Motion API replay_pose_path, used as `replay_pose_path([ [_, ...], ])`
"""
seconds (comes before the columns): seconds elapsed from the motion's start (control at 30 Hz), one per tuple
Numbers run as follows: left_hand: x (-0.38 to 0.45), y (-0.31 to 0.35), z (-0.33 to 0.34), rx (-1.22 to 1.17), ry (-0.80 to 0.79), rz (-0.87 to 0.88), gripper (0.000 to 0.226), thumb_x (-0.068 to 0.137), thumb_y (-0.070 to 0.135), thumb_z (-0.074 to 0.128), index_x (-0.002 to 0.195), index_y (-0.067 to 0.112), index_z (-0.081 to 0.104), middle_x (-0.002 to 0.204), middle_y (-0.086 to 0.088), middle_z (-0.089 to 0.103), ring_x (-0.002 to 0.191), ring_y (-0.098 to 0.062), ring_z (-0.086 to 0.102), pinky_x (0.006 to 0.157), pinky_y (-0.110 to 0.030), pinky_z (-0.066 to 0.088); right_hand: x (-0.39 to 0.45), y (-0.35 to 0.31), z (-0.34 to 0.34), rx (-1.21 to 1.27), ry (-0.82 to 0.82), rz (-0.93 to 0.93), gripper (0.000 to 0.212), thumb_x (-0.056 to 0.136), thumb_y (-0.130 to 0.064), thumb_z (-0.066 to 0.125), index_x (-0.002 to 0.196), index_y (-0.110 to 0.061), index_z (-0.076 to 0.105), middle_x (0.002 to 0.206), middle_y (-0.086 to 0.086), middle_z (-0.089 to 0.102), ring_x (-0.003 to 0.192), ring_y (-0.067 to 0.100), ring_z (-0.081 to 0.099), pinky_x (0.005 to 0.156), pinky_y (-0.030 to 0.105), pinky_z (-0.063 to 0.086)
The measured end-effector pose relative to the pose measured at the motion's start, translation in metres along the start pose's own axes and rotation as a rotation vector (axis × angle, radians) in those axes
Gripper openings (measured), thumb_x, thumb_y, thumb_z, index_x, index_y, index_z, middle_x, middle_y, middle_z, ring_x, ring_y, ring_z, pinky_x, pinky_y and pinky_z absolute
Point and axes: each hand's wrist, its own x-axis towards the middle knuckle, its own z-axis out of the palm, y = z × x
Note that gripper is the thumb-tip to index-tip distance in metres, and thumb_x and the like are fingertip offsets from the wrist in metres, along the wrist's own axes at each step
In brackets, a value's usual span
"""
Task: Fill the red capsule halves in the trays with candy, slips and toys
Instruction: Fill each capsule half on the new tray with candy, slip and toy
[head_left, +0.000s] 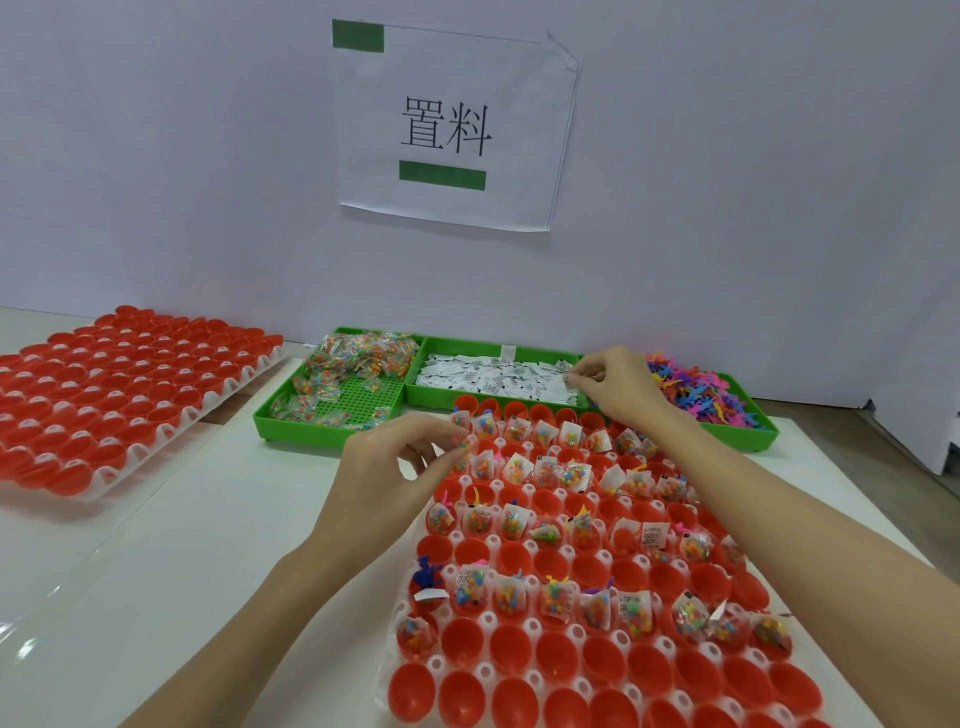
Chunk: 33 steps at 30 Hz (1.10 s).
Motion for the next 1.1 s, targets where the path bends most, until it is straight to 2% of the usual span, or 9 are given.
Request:
replay_pose_path([
  [0.1, -0.001, 0.002, 0.001, -0.030, 0.014, -0.039, 0.019, 0.085, 0.007, 0.081, 0.101, 0.018, 0.080, 0.087, 0.017, 0.074, 0.077, -0.009, 0.069, 0.069, -0.019, 0.055, -0.010, -0.007, -0.007, 0.090, 0.027, 0.024, 0.019, 0.099, -0.020, 0.066, 0.106, -0.007, 0.078, 0.104, 0.007, 0.076, 0.095, 0.018, 0.066, 0.087, 0.032, 0.051],
  [0.2, 0.000, 0.007, -0.002, -0.173, 0.029, -0.135, 0.020, 0.085, 0.011, 0.082, 0.102, 0.022, 0.080, 0.088, 0.012, 0.078, 0.082, -0.009, 0.074, 0.075, -0.020, 0.058, -0.032, -0.025, -0.020, 0.231, 0.010, -0.013, 0.018, 0.097, -0.025, 0.068, 0.105, -0.013, 0.079, 0.089, 0.001, 0.077, 0.081, 0.012, 0.071, 0.084, 0.030, 0.058],
  [0.37, 0.003, 0.032, -0.006, -0.513, 0.018, -0.278, 0.020, 0.079, 0.012, 0.085, 0.098, 0.013, 0.080, 0.086, -0.007, 0.080, 0.078, -0.024, 0.078, 0.075, -0.024, 0.061, -0.096, -0.063, -0.048, 0.463, -0.060, -0.134, 0.011, 0.087, -0.031, 0.080, 0.095, -0.023, 0.078, 0.086, -0.008, 0.078, 0.079, 0.006, 0.074, 0.075, 0.014, 0.056],
  [0.5, -0.001, 0.055, -0.004, -0.617, -0.092, -0.301, 0.018, 0.076, 0.011, 0.086, 0.093, 0.011, 0.081, 0.082, -0.015, 0.078, 0.077, -0.032, 0.077, 0.075, -0.031, 0.063, -0.150, -0.081, -0.054, 0.583, -0.055, -0.159, 0.006, 0.085, -0.033, 0.081, 0.088, -0.028, 0.079, 0.081, -0.006, 0.077, 0.075, 0.011, 0.074, 0.071, 0.016, 0.056],
  [0.6, -0.006, 0.068, -0.001, -0.600, -0.179, -0.283, 0.016, 0.076, 0.012, 0.087, 0.091, 0.013, 0.081, 0.080, -0.013, 0.078, 0.074, -0.030, 0.076, 0.070, -0.029, 0.062, -0.179, -0.085, -0.046, 0.600, -0.028, -0.170, 0.003, 0.087, -0.032, 0.080, 0.086, -0.030, 0.078, 0.078, -0.007, 0.076, 0.073, 0.011, 0.073, 0.068, 0.020, 0.056],
  [0.73, -0.008, 0.076, 0.000, -0.496, -0.220, -0.274, 0.013, 0.074, 0.017, 0.088, 0.085, 0.015, 0.081, 0.083, -0.008, 0.077, 0.078, -0.025, 0.074, 0.073, -0.029, 0.061, -0.195, -0.085, -0.042, 0.676, -0.042, -0.155, 0.011, 0.094, -0.026, 0.071, 0.088, -0.029, 0.080, 0.073, -0.008, 0.074, 0.065, 0.004, 0.068, 0.063, 0.009, 0.048],
  [0.83, -0.008, 0.077, -0.001, -0.499, -0.250, -0.293, 0.013, 0.074, 0.014, 0.087, 0.083, 0.012, 0.079, 0.089, -0.010, 0.077, 0.084, -0.026, 0.074, 0.079, -0.031, 0.061, -0.201, -0.086, -0.044, 0.671, -0.061, -0.155, 0.016, 0.098, -0.029, 0.065, 0.089, -0.030, 0.079, 0.074, -0.008, 0.073, 0.066, 0.003, 0.066, 0.063, 0.009, 0.046],
  [0.97, -0.008, 0.077, -0.002, -0.537, -0.316, -0.308, 0.023, 0.074, 0.011, 0.088, 0.095, 0.013, 0.078, 0.092, -0.012, 0.078, 0.087, -0.028, 0.076, 0.082, -0.032, 0.062, -0.202, -0.085, -0.043, 0.626, -0.069, -0.143, 0.015, 0.098, -0.025, 0.068, 0.091, -0.030, 0.079, 0.080, -0.012, 0.074, 0.079, 0.009, 0.071, 0.071, 0.014, 0.052],
  [1.1, -0.009, 0.076, 0.001, -0.535, -0.367, -0.242, 0.031, 0.077, 0.008, 0.087, 0.105, 0.015, 0.077, 0.095, -0.013, 0.077, 0.088, -0.030, 0.075, 0.081, -0.029, 0.061, -0.202, -0.083, -0.041, 0.608, -0.060, -0.131, 0.013, 0.097, -0.026, 0.069, 0.091, -0.030, 0.080, 0.081, -0.013, 0.075, 0.082, 0.010, 0.071, 0.072, 0.016, 0.052],
])
